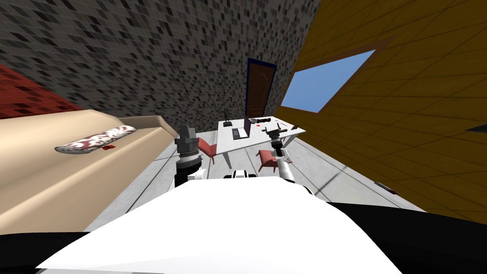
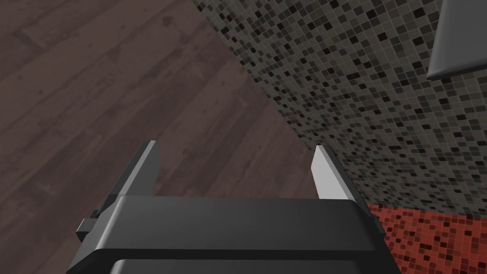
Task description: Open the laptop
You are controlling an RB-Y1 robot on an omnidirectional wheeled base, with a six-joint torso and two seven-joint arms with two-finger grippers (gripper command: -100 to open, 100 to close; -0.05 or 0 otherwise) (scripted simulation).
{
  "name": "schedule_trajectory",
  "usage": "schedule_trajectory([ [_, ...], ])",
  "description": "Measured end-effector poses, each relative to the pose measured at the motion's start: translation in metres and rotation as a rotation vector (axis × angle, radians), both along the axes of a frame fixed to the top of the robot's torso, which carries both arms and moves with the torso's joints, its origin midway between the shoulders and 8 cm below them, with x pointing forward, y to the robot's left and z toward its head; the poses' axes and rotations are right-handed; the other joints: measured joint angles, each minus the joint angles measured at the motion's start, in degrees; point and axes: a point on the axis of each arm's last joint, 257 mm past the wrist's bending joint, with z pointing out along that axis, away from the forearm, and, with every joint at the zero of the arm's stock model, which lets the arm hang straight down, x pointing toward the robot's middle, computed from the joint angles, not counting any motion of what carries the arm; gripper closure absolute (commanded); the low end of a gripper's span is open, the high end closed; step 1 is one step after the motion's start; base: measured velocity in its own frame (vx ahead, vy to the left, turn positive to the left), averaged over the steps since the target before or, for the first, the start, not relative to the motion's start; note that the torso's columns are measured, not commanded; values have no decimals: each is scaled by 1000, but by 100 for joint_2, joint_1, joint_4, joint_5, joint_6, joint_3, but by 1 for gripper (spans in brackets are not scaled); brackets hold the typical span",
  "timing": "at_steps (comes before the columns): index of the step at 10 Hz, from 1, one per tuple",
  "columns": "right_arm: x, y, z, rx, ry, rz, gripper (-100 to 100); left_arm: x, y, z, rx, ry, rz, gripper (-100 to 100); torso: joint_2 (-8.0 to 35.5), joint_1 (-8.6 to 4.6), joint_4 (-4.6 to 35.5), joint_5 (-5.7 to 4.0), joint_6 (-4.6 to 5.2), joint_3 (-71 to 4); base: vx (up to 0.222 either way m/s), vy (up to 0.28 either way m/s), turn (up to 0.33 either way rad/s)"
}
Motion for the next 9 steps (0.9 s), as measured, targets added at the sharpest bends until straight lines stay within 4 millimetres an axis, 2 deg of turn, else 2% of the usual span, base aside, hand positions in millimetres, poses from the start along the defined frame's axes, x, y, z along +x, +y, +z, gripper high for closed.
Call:
schedule_trajectory([
  [9, 34, -2, -33, -170, 70, -163, -100, 0, 0, 0, 0, 0, 0, 0, 3, -4, 1, -1, 1, 1, 17, 34, 19],
])
